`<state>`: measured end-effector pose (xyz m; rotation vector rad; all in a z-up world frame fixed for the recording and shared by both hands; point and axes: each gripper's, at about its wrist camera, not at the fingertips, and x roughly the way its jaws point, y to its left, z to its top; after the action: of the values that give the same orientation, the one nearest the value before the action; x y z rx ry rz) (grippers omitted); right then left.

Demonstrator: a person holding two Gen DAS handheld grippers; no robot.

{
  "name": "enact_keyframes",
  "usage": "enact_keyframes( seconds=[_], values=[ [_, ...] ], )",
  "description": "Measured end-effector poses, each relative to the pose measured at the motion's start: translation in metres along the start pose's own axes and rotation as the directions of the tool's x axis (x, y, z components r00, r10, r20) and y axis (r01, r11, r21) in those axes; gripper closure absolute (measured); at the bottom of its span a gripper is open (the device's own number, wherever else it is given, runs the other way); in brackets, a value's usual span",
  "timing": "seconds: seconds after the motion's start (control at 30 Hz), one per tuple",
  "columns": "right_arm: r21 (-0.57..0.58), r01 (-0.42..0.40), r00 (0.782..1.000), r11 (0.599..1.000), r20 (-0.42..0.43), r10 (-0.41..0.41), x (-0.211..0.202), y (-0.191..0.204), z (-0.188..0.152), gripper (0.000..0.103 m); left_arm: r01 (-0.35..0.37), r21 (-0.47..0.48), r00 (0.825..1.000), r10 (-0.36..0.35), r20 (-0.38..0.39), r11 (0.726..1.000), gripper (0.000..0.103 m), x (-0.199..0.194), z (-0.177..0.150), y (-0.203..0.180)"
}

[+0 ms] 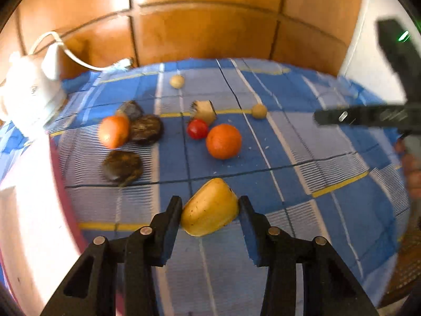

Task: Organize fruits
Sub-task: 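Reach the left tool to the yellow pepper and close on it, then carry the pepper into the pink-rimmed tray and release with left tool while right tool grasps a small tan ball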

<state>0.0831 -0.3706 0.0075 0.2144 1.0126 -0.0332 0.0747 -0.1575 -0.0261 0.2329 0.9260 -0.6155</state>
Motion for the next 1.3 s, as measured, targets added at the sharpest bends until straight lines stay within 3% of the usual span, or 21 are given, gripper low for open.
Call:
enact_keyframes(
  seconds=[0.13,0.3,0.47,0.67,0.77,0.9,1.03,1.1,1.17,1.3],
  values=[
    [-0.006,0.009,0.998,1.0,-0.054,-0.009,0.014,0.002,-0.005,0.057,-0.011,-0.076,0.998,0.016,0.061,0.997,0.058,-0.031,-0.005,0.023],
    [-0.01,0.022,0.997,1.0,-0.076,-0.022,0.024,0.001,-0.009,0.057,-0.108,-0.226,0.988,0.129,0.082,0.968,0.058,-0.056,-0.019,0.083],
    [-0.002,0.021,0.996,1.0,-0.082,-0.021,0.032,0.001,-0.009,0.063,-0.2,-0.396,0.973,0.228,0.023,0.896,0.058,-0.064,-0.03,0.157],
    [0.015,0.03,0.998,0.999,-0.051,-0.029,0.035,0.009,0.011,0.063,-0.344,-0.466,0.927,0.374,-0.029,0.815,0.058,-0.072,-0.046,0.211],
    [0.03,0.036,0.999,0.999,-0.034,-0.035,0.041,0.014,0.03,0.063,-0.371,-0.48,0.916,0.4,-0.045,0.795,0.058,-0.072,-0.049,0.227],
    [0.022,0.082,0.996,0.996,-0.036,-0.081,0.057,0.02,0.049,0.063,-0.4,-0.486,0.902,0.427,-0.06,0.777,0.056,-0.07,-0.053,0.238],
    [0.005,0.138,0.987,0.99,-0.078,-0.137,0.081,0.019,0.059,0.063,-0.406,-0.496,0.894,0.445,-0.044,0.767,0.035,-0.074,-0.056,0.237],
    [0.001,0.145,0.984,0.989,-0.105,-0.144,0.091,0.017,0.059,0.063,-0.394,-0.503,0.897,0.441,-0.027,0.769,0.035,-0.08,-0.058,0.233],
    [-0.005,0.148,0.982,0.989,-0.12,-0.147,0.099,0.016,0.059,0.078,-0.386,-0.503,0.897,0.441,-0.01,0.773,0.035,-0.085,-0.06,0.225],
    [-0.041,0.174,0.978,0.984,-0.107,-0.177,0.1,0.019,0.058,0.079,-0.362,-0.501,0.905,0.425,0.014,0.786,0.035,-0.094,-0.064,0.208]
  ],
)
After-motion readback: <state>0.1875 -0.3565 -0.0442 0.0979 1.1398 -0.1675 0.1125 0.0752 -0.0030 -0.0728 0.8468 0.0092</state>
